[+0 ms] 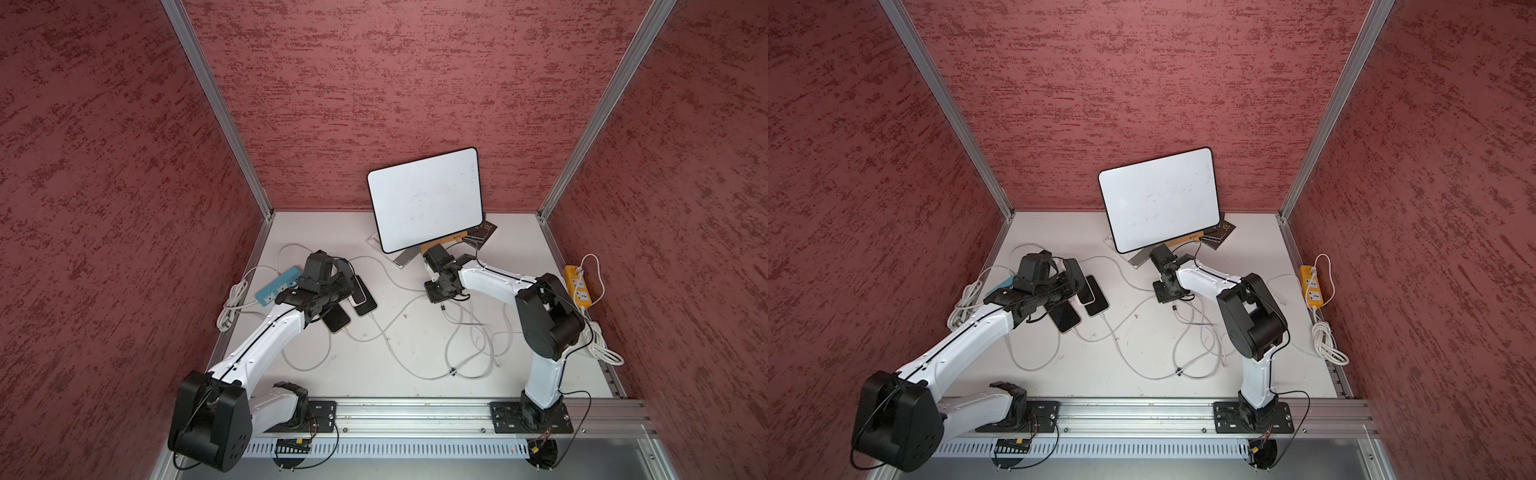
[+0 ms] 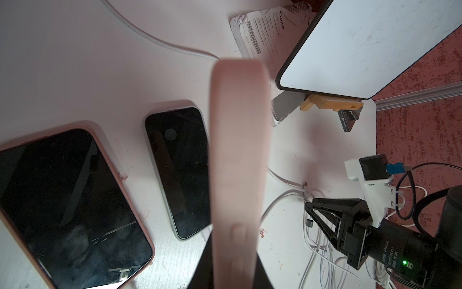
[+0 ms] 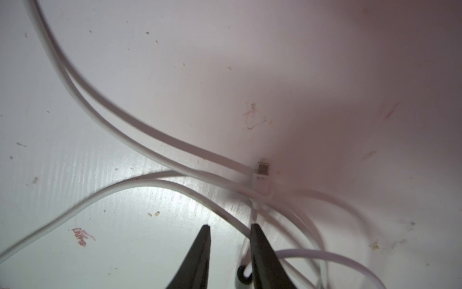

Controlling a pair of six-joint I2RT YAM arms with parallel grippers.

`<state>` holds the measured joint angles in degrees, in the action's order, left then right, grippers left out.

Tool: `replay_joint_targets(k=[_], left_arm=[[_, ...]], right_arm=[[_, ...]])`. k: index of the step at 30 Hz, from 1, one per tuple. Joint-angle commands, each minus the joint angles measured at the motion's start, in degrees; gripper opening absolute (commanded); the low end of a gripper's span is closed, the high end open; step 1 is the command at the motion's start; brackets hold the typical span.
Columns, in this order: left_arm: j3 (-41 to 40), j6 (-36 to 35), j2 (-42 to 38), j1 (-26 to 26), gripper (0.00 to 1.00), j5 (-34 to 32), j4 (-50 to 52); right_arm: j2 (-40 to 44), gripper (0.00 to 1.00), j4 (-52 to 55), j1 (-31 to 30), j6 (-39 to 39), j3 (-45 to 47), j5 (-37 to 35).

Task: Plug the charging cable into the phone
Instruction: Move the charging cable to the center of the board.

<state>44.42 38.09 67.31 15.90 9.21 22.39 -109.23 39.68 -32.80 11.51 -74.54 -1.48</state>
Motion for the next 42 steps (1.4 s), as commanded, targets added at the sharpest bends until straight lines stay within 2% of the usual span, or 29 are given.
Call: replay_joint_targets(k=[1, 6, 14, 22, 28, 34, 42], left_arm=[[0.4, -0.8, -1.1, -0.3, 0.0, -0.7, -1.6], [0.4, -0.8, -1.3, -0.2, 0.0, -0.9, -1.6], [0.1, -0.6, -1.0, -0.3, 0.0, -0.7, -2.0], [0.1, -0.7, -1.1, -0.3, 0.0, -0.7, -1.8], [0.2, -0.8, -1.0, -0.3, 0.0, -0.7, -1.8], [0.2, -0.8, -0.6, -0.3, 0.0, -0.6, -1.9], [0.2, -0.8, -0.4, -0.3, 0.0, -0.5, -1.9]], right_arm=[[-0.3, 0.3, 0.9, -0.3, -0.1, -0.9, -1.1], [2.8, 0.27, -1.0, -0.4, -0.2, 1.8, 2.4], [7.5, 0.24, -0.6, -0.8, 0.0, 5.3, 2.6], [4.7, 0.24, -0.2, -1.0, -0.2, 4.6, 4.5], [2.6, 0.25, 0.2, -1.3, 0.2, 3.6, 2.5], [0.5, 0.29, 1.4, -1.3, 0.9, 2.6, -2.4], [0.1, 0.3, 1.4, -1.3, 0.8, 2.7, -3.5]])
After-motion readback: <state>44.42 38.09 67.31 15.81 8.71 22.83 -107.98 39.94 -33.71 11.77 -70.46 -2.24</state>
